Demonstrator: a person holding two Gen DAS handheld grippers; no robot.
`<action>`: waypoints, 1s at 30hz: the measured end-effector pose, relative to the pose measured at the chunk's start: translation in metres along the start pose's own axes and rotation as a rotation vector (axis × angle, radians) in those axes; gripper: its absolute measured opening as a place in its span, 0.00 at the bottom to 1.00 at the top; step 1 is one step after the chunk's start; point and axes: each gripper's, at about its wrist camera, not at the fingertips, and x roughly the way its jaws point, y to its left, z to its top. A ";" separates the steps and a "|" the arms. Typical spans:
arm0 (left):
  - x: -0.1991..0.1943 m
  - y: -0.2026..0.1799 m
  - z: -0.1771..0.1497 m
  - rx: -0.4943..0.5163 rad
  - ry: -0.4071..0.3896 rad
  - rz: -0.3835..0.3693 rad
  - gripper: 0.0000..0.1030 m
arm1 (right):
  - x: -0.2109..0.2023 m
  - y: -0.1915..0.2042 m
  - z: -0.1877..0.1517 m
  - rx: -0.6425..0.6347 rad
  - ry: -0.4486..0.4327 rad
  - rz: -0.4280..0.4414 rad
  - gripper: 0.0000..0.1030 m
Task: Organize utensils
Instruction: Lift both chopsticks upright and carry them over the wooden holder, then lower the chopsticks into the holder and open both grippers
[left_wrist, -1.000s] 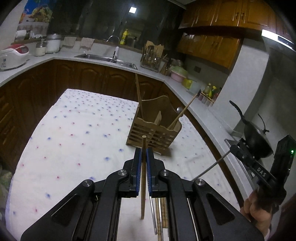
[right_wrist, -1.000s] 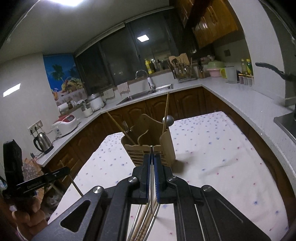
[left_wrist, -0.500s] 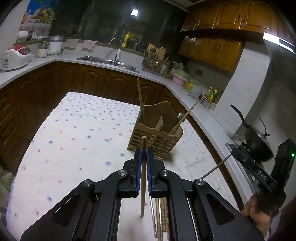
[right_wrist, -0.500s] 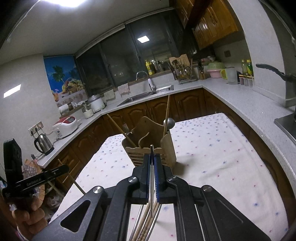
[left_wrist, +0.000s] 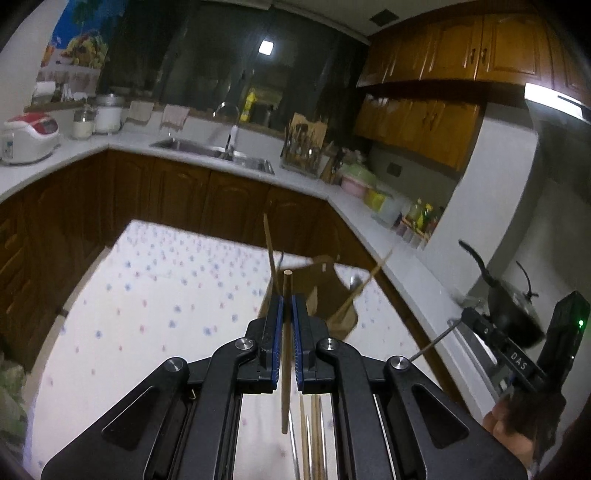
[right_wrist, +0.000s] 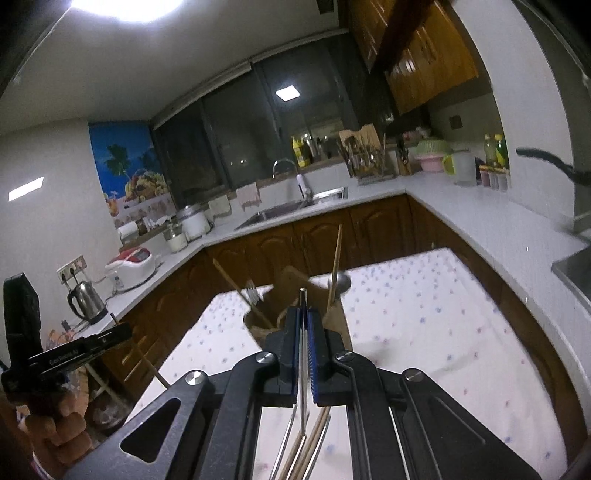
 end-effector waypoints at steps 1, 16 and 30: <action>0.001 -0.001 0.008 0.002 -0.019 0.004 0.04 | 0.002 0.000 0.006 0.000 -0.013 -0.003 0.04; 0.062 0.009 0.097 -0.079 -0.173 0.029 0.04 | 0.051 -0.007 0.081 0.008 -0.157 -0.038 0.04; 0.148 0.025 0.048 -0.104 -0.064 0.087 0.04 | 0.112 -0.012 0.046 -0.029 -0.097 -0.094 0.04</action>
